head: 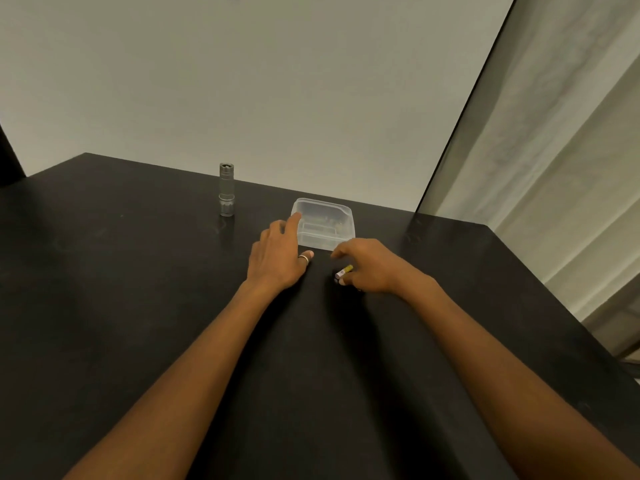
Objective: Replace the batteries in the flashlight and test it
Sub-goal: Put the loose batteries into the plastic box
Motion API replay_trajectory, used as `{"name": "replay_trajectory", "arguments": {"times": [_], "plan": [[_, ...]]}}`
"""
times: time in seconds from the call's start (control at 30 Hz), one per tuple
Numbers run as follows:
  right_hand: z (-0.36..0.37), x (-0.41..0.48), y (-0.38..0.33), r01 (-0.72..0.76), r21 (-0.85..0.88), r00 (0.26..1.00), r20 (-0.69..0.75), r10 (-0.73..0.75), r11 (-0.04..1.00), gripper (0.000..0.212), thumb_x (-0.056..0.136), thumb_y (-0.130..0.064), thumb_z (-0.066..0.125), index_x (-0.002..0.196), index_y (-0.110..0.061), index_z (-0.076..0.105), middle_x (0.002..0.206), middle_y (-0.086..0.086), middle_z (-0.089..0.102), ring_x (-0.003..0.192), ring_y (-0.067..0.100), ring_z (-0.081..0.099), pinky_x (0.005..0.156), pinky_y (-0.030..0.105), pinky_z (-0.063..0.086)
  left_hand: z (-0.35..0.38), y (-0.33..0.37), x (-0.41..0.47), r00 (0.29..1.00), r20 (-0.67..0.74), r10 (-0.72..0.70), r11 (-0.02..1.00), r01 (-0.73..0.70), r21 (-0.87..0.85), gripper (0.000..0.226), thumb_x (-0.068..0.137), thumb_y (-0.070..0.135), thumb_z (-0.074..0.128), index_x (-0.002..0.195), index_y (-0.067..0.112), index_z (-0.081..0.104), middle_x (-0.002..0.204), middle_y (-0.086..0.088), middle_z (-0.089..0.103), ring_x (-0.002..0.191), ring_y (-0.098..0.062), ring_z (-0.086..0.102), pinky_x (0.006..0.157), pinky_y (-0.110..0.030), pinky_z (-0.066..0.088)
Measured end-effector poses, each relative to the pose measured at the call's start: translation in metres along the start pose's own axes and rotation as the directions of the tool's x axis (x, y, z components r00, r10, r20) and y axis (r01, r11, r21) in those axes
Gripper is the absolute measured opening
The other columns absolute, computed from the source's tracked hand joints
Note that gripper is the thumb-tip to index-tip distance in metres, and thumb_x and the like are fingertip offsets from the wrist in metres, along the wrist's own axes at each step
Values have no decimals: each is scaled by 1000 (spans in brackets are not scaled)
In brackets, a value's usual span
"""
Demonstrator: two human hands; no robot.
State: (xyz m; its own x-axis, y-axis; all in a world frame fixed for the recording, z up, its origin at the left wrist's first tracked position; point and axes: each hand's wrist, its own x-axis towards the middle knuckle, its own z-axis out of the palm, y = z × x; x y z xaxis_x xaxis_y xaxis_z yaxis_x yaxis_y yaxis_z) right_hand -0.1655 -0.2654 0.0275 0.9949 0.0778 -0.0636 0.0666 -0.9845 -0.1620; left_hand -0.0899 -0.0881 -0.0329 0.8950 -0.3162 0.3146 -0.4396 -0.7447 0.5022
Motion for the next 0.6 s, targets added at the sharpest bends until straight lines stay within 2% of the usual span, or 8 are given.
{"name": "replay_trajectory", "arguments": {"times": [0.1,0.2,0.4,0.5,0.6], "plan": [[-6,0,2,-38,-35,999,34,39,999,58,88,-35,77,139,-16,57,138,7,60,123,25,58,102,36,49,3,-1,3,1000,-5,23,1000,-23,12,75,94,41,66,155,26,25,148,-14,47,131,-37,49,101,-52,45],[-2,2,-1,-88,-66,994,57,92,994,57,90,-50,71,133,-15,61,128,7,65,112,23,63,96,37,54,5,-2,5,999,4,45,998,-46,39,65,97,40,61,153,28,30,145,-12,51,128,-34,53,103,-53,43],[8,-2,-7,-109,-12,994,-27,108,994,30,94,-38,70,116,-18,70,117,4,70,100,18,65,89,35,57,4,-3,5,998,-9,61,998,-61,20,50,102,33,54,150,26,40,144,-11,54,127,-32,55,103,-53,42],[7,-4,-9,-99,24,993,-53,101,995,31,92,-38,72,116,-19,71,115,2,71,99,17,66,88,34,57,4,-3,4,998,-33,61,998,-61,1,45,104,32,51,148,26,44,141,-11,56,123,-31,57,101,-52,43],[-4,0,-12,-60,200,966,-235,107,978,31,87,-39,75,111,-19,74,106,-2,73,95,13,67,83,26,54,3,-4,5,998,-44,48,998,-50,-27,41,105,34,49,145,26,47,140,-10,57,120,-31,59,99,-50,44]]}}
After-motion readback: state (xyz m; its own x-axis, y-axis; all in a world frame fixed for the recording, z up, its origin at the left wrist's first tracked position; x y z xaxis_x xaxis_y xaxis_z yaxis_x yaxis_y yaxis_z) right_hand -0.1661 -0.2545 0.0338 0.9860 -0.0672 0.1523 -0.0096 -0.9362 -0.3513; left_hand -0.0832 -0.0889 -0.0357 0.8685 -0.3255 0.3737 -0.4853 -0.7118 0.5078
